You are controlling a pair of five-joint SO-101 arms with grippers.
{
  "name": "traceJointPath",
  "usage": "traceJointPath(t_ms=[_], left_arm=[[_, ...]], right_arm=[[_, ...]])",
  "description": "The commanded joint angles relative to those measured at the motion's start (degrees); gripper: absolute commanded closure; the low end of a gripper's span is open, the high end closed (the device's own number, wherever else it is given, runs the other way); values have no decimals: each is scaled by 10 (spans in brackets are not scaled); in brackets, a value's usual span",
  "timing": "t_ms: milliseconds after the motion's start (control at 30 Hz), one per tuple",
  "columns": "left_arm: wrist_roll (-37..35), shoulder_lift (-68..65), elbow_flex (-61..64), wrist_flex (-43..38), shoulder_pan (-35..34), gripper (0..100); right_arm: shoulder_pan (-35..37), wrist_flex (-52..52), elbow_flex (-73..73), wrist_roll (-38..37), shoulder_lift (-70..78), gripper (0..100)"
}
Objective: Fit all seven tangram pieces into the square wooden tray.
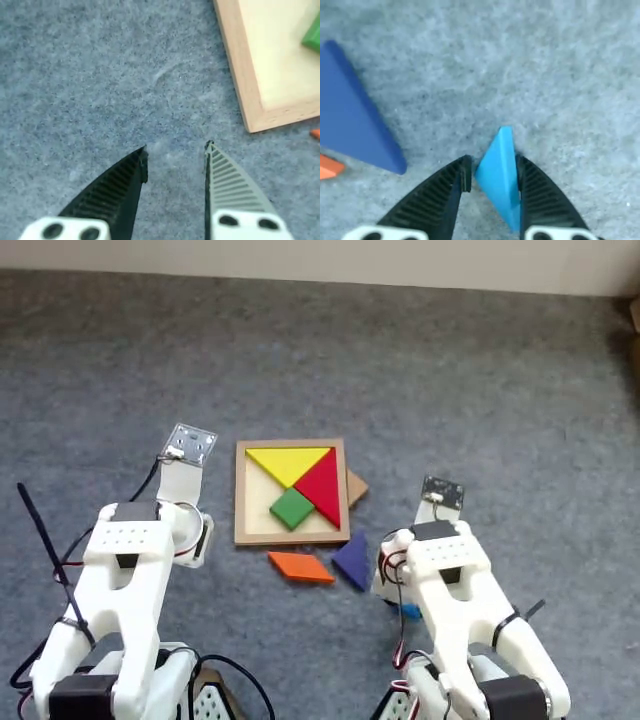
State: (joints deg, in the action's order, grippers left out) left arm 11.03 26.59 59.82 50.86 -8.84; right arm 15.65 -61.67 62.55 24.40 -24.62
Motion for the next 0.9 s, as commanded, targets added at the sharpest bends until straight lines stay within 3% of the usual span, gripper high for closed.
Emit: traceJointPath(t_ms=[0, 100, 267, 667, 767, 867], left_arm=[[4, 15, -3, -7, -6, 818], [4, 15, -3, -7, -6, 818], [4, 15, -2, -7, -6, 818], [4, 15, -2, -7, -6, 818], [4, 15, -2, -7, -6, 818], [4, 15, -2, -7, -6, 818]], right_arm=[[-8, -6, 0, -10, -7, 872], [-25, -6, -5, -14, -13, 985], [-56, -7, -12, -40, -15, 995], [-60, -1, -219, -348, -11, 995], [-38, 17, -266, -463, -7, 995], [-6, 98, -276, -600, -7, 995]])
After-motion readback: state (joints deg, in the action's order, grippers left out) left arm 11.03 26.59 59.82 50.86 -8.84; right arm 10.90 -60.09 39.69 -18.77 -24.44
